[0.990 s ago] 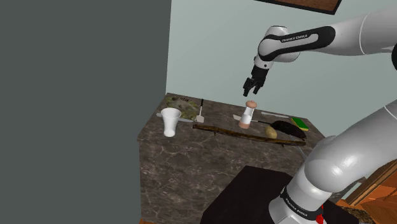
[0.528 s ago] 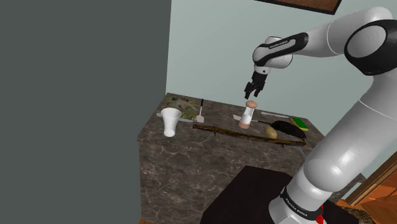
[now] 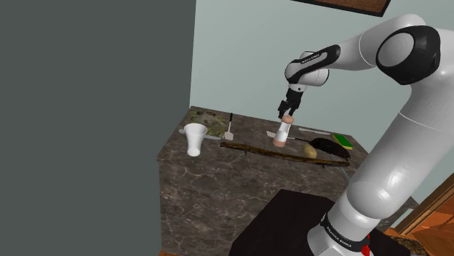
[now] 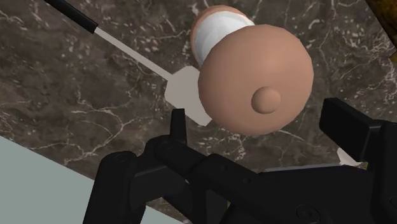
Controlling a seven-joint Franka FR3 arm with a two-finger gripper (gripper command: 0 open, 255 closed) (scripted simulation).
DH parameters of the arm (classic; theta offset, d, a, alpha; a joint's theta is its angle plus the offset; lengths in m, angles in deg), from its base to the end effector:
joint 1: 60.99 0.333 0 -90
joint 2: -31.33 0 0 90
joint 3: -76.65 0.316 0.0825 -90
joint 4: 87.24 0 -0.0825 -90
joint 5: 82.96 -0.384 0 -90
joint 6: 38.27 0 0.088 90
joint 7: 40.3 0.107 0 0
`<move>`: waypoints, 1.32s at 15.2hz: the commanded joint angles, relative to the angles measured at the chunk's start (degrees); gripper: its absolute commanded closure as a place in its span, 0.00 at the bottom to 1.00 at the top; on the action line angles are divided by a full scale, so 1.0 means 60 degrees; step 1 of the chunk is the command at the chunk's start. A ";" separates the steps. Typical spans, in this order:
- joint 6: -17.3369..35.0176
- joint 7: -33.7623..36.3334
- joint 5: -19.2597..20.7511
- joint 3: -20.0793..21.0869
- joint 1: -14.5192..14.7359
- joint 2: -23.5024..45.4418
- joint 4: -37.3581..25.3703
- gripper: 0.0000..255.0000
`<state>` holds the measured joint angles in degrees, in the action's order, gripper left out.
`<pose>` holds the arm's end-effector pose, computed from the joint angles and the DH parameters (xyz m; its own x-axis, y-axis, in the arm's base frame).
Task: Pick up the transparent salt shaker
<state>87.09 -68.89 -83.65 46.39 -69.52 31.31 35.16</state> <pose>0.4245 -0.3407 0.4108 0.9818 -0.1831 0.0505 -0.1841 -0.9828 0.0158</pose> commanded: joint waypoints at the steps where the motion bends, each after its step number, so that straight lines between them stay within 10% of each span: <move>1: 0.0234 -0.0038 -0.0080 0.0004 0.0004 0.0130 0.0119 0.00; 2: 0.0234 -0.0038 -0.0079 0.0004 0.0003 0.0129 0.0120 0.00; 3: 0.0215 -0.0057 -0.0077 -0.0006 -0.0006 0.0123 0.0106 1.00; 20: -0.0764 0.0173 0.0204 0.0035 0.0031 -0.0328 -0.0485 1.00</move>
<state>83.33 -67.92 -82.54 46.59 -69.34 29.54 32.90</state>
